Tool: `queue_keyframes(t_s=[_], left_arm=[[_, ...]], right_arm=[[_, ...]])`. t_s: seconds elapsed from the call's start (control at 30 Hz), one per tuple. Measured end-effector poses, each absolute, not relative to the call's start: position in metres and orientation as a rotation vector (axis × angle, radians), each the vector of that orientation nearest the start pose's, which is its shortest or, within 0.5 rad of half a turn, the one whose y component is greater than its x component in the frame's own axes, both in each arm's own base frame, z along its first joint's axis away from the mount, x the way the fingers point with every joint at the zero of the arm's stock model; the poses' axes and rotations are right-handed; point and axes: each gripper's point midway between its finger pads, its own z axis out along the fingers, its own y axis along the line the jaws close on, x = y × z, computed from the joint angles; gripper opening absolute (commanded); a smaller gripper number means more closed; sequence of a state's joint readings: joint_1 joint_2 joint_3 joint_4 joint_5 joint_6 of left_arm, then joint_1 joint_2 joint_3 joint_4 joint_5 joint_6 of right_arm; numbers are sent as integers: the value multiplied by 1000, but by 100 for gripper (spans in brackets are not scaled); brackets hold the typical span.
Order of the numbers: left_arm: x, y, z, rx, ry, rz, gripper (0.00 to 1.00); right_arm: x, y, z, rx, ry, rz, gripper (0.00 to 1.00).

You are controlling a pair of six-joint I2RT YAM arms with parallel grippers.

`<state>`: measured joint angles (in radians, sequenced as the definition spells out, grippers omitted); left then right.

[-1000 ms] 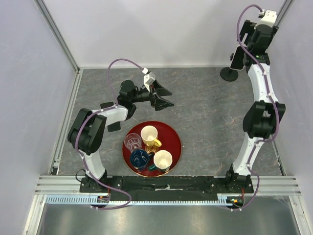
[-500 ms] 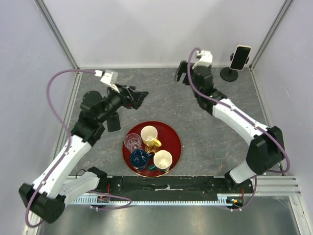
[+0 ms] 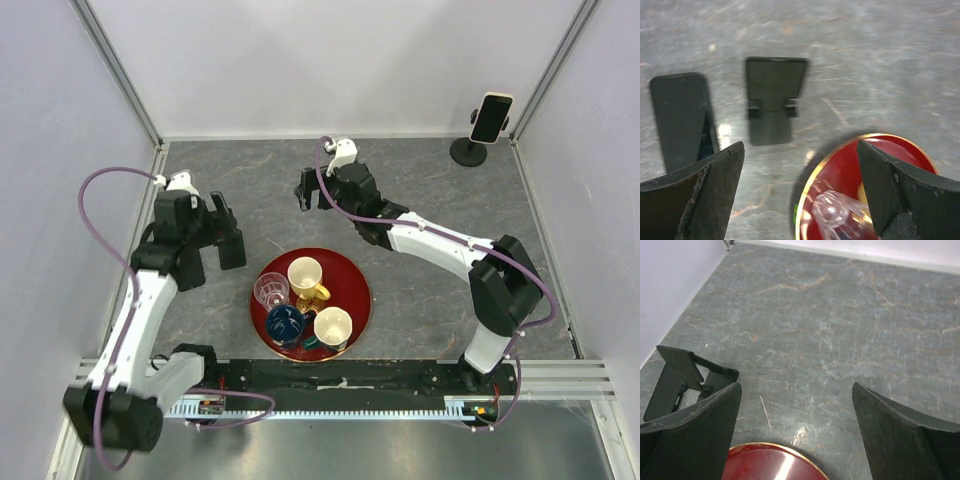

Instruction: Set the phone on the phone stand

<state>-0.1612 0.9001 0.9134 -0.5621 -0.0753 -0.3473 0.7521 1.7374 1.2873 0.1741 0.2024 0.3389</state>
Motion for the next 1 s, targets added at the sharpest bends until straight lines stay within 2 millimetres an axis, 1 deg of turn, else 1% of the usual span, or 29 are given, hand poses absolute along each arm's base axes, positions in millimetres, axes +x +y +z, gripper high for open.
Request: queue_keyframes(t_s=[0.1, 0.17, 0.23, 0.33, 0.37, 0.53, 0.63, 0.77, 0.87, 0.9, 1.0], left_arm=[[310, -21, 180, -331, 2225, -153, 100], [317, -17, 162, -332, 2286, -130, 100], [325, -16, 151, -340, 2341, -100, 100], [346, -15, 144, -345, 2365, -64, 100], [349, -15, 142, -343, 2365, -51, 100], [356, -18, 139, -312, 2352, 11, 100], [363, -17, 133, -311, 2360, 42, 97], [369, -10, 122, -321, 2381, 104, 96], [371, -6, 118, -322, 2387, 138, 96], [371, -5, 118, -319, 2388, 145, 95], [374, -4, 118, -309, 2386, 151, 85]], right_arm=[[412, 355, 226, -293, 1815, 589, 98], [414, 352, 231, -308, 1792, 583, 98], [416, 348, 234, -315, 1780, 577, 98], [418, 341, 235, -311, 1764, 584, 98], [419, 337, 235, -306, 1760, 587, 98], [426, 319, 228, -279, 1767, 582, 98], [430, 310, 226, -260, 1767, 580, 98], [434, 304, 227, -239, 1766, 587, 98], [436, 301, 228, -230, 1763, 593, 98], [437, 300, 228, -226, 1763, 595, 98], [438, 299, 228, -222, 1763, 599, 98]])
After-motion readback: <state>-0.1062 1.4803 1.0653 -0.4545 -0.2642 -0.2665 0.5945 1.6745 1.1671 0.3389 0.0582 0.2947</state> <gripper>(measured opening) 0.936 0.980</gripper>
